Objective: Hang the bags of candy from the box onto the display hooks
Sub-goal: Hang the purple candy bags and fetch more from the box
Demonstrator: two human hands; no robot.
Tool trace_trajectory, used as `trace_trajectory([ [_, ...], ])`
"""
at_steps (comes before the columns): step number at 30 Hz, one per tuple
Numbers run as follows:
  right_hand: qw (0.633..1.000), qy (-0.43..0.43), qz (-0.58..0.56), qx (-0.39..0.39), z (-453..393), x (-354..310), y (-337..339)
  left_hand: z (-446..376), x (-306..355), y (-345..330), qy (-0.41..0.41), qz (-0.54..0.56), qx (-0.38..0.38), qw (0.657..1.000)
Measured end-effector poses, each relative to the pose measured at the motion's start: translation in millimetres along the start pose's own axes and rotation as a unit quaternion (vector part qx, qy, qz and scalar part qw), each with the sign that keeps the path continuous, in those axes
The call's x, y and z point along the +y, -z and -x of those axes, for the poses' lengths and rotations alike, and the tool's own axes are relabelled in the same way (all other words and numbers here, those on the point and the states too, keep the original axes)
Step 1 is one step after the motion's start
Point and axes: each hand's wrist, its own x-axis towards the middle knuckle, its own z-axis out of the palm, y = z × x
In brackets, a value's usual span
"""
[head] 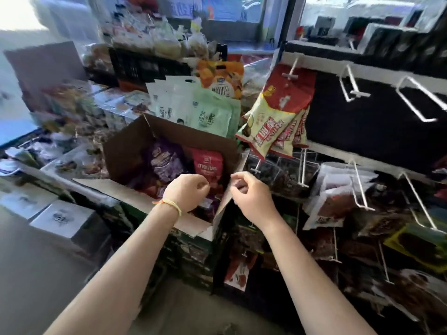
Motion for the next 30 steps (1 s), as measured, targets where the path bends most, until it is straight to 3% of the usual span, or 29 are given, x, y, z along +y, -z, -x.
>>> trace_trajectory([
  [3,0.999,-0.037,-0.004,-0.019,-46.3,-4.5,-26.4,-36.1,-24.8,0.8,0.005,-0.019,-0.025,1.000],
  [7,0.985,-0.163,-0.045,-0.022,-117.7,-1.9,-63.4,-83.5,-47.0,6.7,0.021,-0.017,-0.064,0.998],
  [11,0.946,-0.286,-0.150,0.028,-177.0,6.1,-98.1,-133.2,-74.0,7.3,0.099,0.081,-0.085,0.988],
  [13,0.918,-0.329,-0.212,0.066,-204.4,20.3,-112.5,-155.2,-87.7,0.1,0.166,0.176,-0.096,0.966],
  [15,0.889,-0.362,-0.261,0.098,-228.8,40.3,-127.1,-172.1,-98.1,-9.5,0.235,0.293,-0.129,0.918],
  [18,0.863,-0.386,-0.287,0.154,-246.3,48.2,-137.7,-190.6,-109.2,-18.2,0.260,0.360,-0.170,0.880],
  [24,0.875,-0.379,-0.190,0.233,-244.4,29.9,-148.8,-218.9,-136.3,-20.9,0.255,0.393,-0.230,0.853],
  [30,0.917,-0.340,-0.040,0.203,-246.2,28.4,-179.6,-239.6,-176.0,-22.2,0.251,0.418,-0.262,0.833],
])
